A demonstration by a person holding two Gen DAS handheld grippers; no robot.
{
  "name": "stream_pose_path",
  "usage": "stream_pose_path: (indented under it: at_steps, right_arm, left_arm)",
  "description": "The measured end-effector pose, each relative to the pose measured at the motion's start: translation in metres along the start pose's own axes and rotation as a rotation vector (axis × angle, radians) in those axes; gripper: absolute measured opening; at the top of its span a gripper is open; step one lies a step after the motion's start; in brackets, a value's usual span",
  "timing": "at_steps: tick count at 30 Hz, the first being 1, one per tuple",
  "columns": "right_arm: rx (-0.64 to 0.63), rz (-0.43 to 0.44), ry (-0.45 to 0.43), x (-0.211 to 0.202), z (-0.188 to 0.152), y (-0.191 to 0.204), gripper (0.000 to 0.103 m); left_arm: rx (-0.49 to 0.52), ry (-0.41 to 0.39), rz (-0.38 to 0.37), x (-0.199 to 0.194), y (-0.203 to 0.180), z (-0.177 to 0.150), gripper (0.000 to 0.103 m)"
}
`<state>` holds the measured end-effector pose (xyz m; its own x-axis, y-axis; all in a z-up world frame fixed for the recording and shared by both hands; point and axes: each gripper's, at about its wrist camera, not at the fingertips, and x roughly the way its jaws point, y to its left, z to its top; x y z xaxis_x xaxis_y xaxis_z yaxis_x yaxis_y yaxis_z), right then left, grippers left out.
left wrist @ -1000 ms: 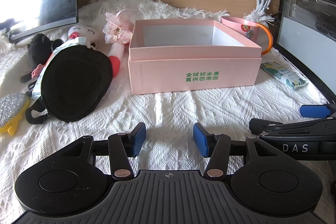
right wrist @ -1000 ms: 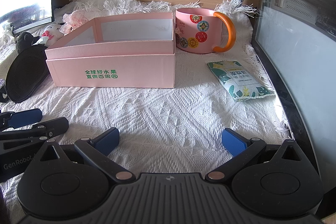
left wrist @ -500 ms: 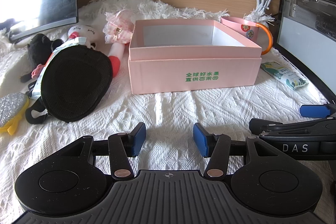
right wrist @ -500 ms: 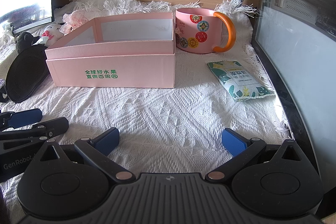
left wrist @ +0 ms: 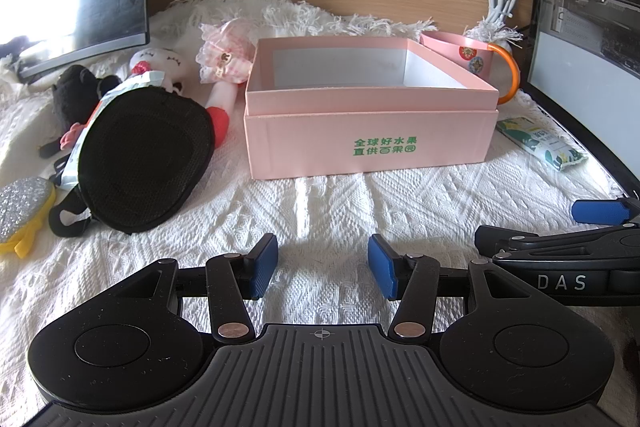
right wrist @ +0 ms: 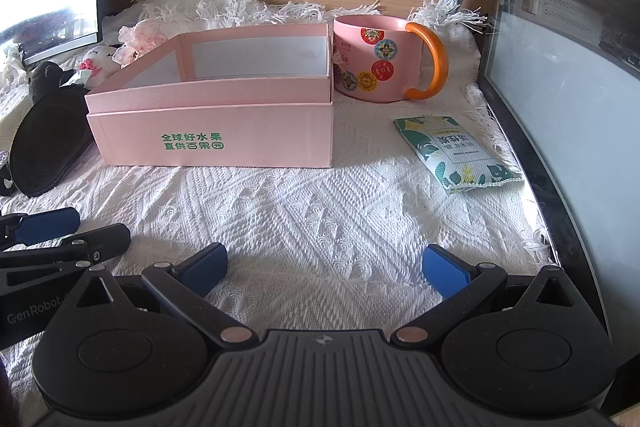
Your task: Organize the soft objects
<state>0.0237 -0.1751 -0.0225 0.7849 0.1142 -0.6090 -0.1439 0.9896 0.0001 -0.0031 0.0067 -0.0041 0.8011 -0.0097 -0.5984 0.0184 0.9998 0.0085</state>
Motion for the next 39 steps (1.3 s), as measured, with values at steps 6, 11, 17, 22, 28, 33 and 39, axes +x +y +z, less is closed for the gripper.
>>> stream_pose_path:
  at_steps: [6,11,17,22,28,33,39]
  right_arm:
    - [0.0,0.0,0.0,0.0001,0.0,0.0,0.103]
    - [0.0,0.0,0.0,0.0002,-0.0001,0.0,0.103]
    - [0.0,0.0,0.0,0.0002,-0.0002,-0.0001,0.103]
    - [0.0,0.0,0.0,0.0003,-0.0002,0.0,0.103]
    - [0.001,0.001,0.0,0.0006,-0.0004,-0.0006,0.103]
    - [0.002,0.001,-0.001,0.0002,0.0002,-0.0006,0.103]
    - [0.002,0.001,0.0,0.0001,0.0001,-0.0011,0.103]
  left_arm:
    - [0.0,0.0,0.0,0.0,0.0014,-0.0012,0.056]
    - [0.0,0.0,0.0,0.0001,0.0025,-0.0022,0.056]
    - [0.0,-0.001,0.0,0.0001,0.0038,-0.0034,0.056]
    - [0.0,-0.001,0.0,0.0001,0.005,-0.0044,0.056]
    - [0.0,-0.001,0.0,0.0002,0.0064,-0.0056,0.056]
    - [-0.001,-0.001,0.0,0.0001,0.0075,-0.0066,0.056]
    - [-0.006,-0.002,-0.004,0.0001,0.0085,-0.0078,0.056]
